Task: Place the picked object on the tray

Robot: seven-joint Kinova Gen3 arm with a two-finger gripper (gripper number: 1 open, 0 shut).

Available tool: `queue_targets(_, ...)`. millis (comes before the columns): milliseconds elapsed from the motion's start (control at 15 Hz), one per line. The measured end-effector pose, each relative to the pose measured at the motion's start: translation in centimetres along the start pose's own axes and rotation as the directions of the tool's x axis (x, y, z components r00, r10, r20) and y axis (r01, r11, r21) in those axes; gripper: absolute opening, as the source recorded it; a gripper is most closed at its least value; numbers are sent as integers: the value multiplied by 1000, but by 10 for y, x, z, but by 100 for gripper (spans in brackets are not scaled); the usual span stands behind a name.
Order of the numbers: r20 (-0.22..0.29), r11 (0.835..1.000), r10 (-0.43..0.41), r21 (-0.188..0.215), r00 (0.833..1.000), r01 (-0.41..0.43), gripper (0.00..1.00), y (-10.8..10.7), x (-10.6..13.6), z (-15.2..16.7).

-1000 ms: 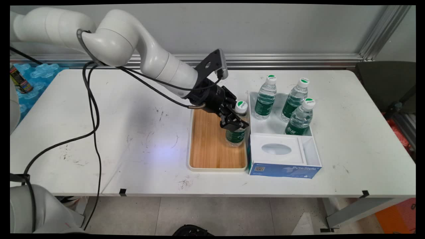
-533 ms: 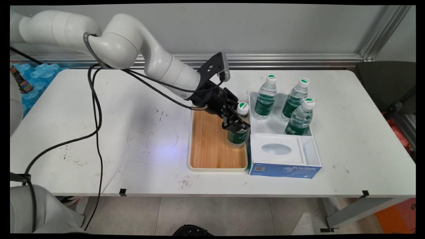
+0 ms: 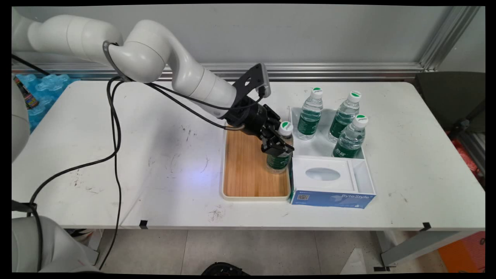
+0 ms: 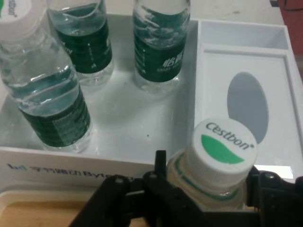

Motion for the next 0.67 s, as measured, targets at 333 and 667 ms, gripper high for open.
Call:
queue_targets(333, 2, 1000, 2, -7, 1000, -2, 0, 0, -1, 3)
queue_targets(667, 4, 1000, 4, -8, 1000, -4, 100, 0, -1, 2)
